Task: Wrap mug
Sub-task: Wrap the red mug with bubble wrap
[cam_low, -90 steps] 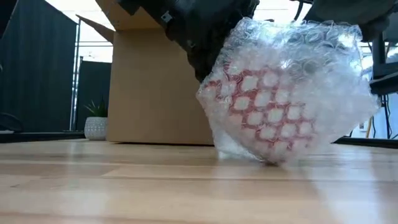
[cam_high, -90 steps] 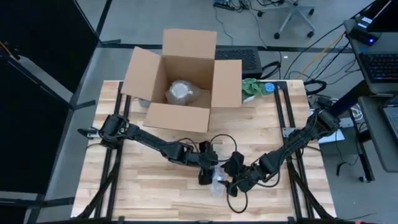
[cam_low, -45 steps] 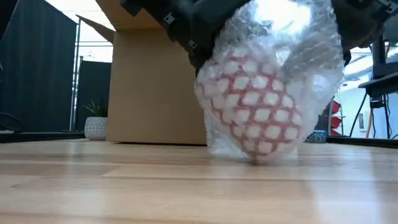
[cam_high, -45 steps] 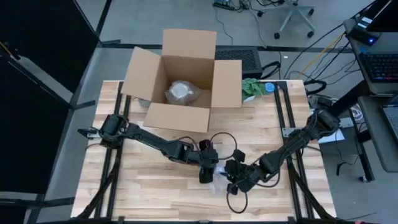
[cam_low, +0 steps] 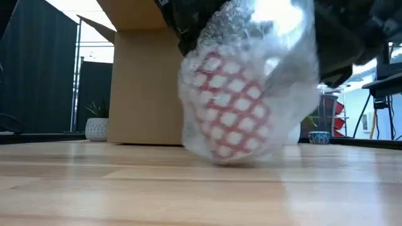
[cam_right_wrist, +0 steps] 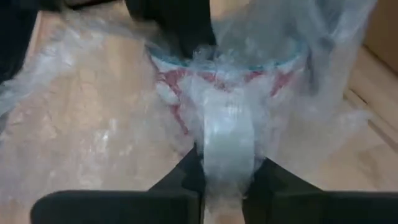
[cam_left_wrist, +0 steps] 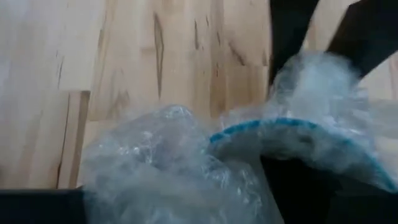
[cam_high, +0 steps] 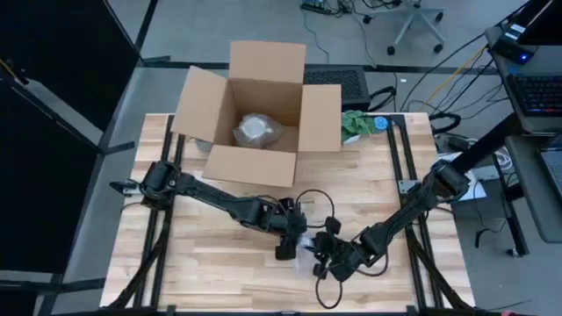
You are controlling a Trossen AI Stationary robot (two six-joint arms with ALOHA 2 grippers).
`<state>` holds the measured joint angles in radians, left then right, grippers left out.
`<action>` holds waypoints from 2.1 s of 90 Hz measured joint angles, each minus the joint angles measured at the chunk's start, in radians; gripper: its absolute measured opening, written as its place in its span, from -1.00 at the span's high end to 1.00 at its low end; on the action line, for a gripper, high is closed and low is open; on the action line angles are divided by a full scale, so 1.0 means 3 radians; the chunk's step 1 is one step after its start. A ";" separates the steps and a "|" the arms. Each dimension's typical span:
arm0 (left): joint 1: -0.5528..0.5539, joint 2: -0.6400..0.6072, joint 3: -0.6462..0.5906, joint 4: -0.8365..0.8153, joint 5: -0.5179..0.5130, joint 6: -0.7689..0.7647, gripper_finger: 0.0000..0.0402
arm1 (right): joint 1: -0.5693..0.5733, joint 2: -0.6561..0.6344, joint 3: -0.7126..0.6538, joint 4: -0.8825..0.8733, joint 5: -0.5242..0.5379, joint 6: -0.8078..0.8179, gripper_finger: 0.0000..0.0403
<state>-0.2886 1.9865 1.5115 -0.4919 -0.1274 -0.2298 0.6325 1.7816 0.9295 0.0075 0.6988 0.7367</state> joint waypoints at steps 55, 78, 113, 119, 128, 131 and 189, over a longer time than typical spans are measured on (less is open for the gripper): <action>-0.0025 -0.0020 0.0040 -0.0138 0.0066 0.0156 -0.18 | -0.0147 0.0214 -0.0001 0.0142 -0.0098 -0.0246 0.78; 0.0041 -0.0026 0.0041 -0.0158 0.0269 0.0172 -0.18 | -0.0147 0.0214 -0.0002 0.0142 -0.0162 -0.0244 0.78; 0.0009 -0.0341 0.0186 -0.0577 0.0117 0.0260 -0.18 | -0.0151 0.0211 -0.0005 0.0064 -0.0225 -0.0221 0.78; 0.0010 -0.0401 0.0186 -0.0579 0.0094 0.0263 -0.18 | -0.0153 0.0210 -0.0005 0.0056 -0.0231 -0.0218 0.78; 0.0009 -0.0526 0.0185 -0.0626 0.0006 0.0263 -0.18 | -0.0153 0.0213 -0.0008 0.0050 -0.0233 -0.0219 0.78; 0.0009 -0.0569 0.0185 -0.0614 -0.0011 0.0263 -0.18 | -0.0153 0.0213 -0.0008 0.0049 -0.0235 -0.0219 0.78; 0.0221 -0.0896 -0.0207 -0.0941 -0.1417 0.0174 -0.18 | -0.0158 0.0215 -0.0009 0.0053 -0.0283 -0.0230 0.78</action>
<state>-0.2224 1.7176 1.4495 -0.7742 -0.5526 -0.1776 0.5850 1.8461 0.9268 0.0235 0.6140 0.6678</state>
